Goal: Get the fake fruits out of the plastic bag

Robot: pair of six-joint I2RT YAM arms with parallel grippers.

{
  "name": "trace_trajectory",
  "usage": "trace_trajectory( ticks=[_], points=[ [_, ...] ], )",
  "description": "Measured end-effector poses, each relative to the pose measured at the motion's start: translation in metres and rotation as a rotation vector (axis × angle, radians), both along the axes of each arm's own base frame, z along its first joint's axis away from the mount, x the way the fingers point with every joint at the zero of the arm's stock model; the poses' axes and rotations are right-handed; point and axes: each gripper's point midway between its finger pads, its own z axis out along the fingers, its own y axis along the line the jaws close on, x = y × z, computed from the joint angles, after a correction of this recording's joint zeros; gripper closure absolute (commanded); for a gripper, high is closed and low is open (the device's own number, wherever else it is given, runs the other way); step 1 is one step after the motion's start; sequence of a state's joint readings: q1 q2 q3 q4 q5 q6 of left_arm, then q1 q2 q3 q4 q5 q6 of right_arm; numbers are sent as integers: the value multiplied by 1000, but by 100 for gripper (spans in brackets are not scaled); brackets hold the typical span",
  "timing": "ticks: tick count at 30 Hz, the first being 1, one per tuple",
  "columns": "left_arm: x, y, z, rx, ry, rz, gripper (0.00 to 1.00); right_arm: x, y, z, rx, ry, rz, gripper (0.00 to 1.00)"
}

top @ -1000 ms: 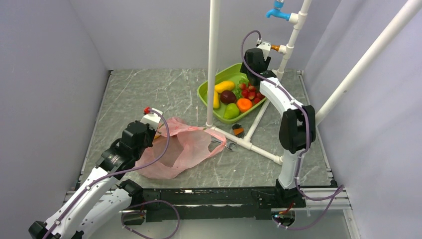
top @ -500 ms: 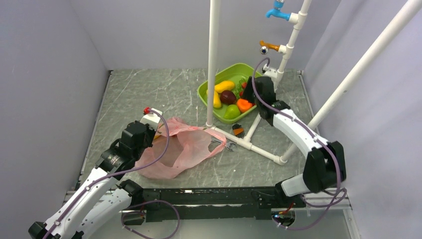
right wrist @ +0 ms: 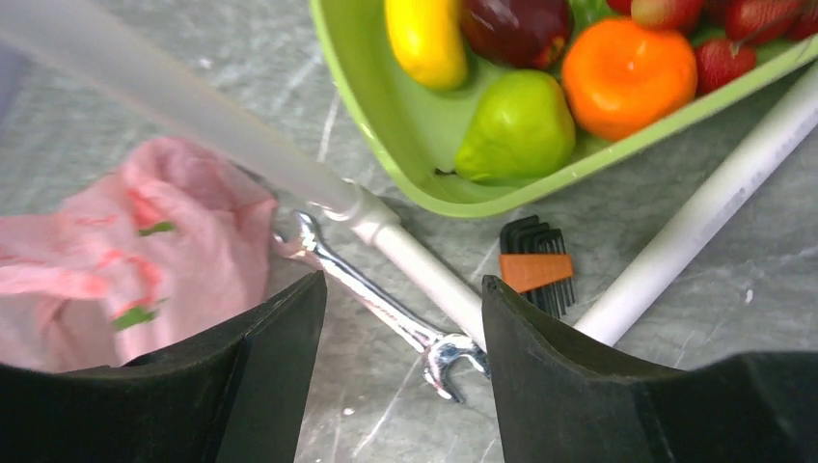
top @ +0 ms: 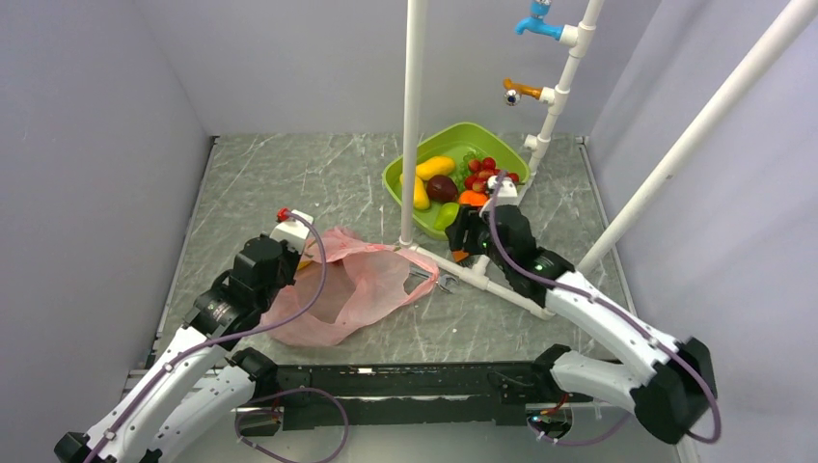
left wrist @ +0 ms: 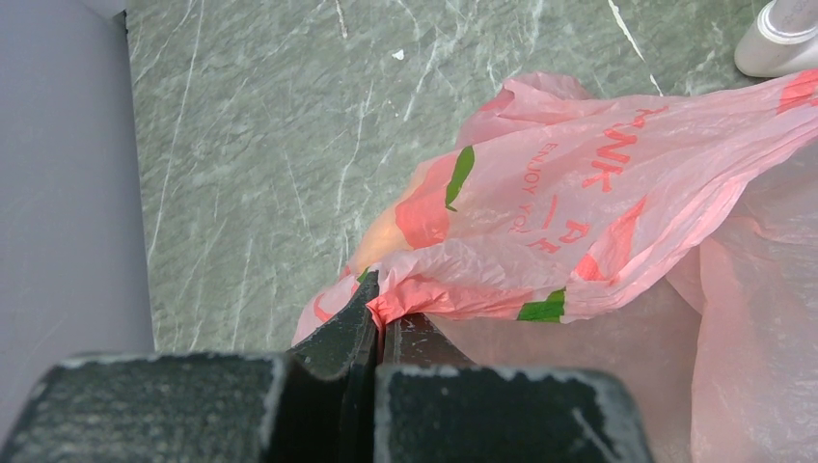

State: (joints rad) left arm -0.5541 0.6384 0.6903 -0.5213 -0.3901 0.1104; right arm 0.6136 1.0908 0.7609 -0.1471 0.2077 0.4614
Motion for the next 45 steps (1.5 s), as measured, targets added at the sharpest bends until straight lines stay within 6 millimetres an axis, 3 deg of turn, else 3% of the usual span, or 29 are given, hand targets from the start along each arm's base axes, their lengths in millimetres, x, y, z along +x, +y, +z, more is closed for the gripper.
trace_trajectory(
  ticks=[3, 6, 10, 12, 15, 21, 26, 31, 36, 41, 45],
  points=[
    [0, 0, 1, -1, -2, 0, 100, -18, 3, 39, 60, -98, 42, 34],
    [0, 0, 1, -3, -6, 0, 100, -48, 17, 81, 156, -217, 152, 31],
    [-1, 0, 2, -5, -7, 0, 100, -83, 44, 108, 237, -294, 318, 33],
    [-1, 0, 2, -5, -7, 0, 100, -95, 63, 112, 254, -298, 399, 36],
    [-1, 0, 1, -4, -5, 0, 100, -109, 97, 102, 242, -261, 506, 39],
    [-1, 1, -1, 1, 3, 1, 100, -150, 171, 38, 100, -132, 706, 46],
    [-2, 1, 1, -4, -5, 1, 100, -162, 214, -2, -57, -143, 760, 53],
    [-3, 2, 5, -12, -18, 1, 100, -132, 240, -23, -182, -202, 675, 58],
    [-3, 2, 5, -13, -19, 4, 100, -99, 271, -44, -289, -274, 613, 56],
    [-3, 3, 6, -13, -23, 3, 100, -78, 291, -62, -369, -317, 597, 55],
    [-1, 16, 10, 3, -44, 68, 100, -65, 305, -79, -426, -344, 589, 53]
  ],
)
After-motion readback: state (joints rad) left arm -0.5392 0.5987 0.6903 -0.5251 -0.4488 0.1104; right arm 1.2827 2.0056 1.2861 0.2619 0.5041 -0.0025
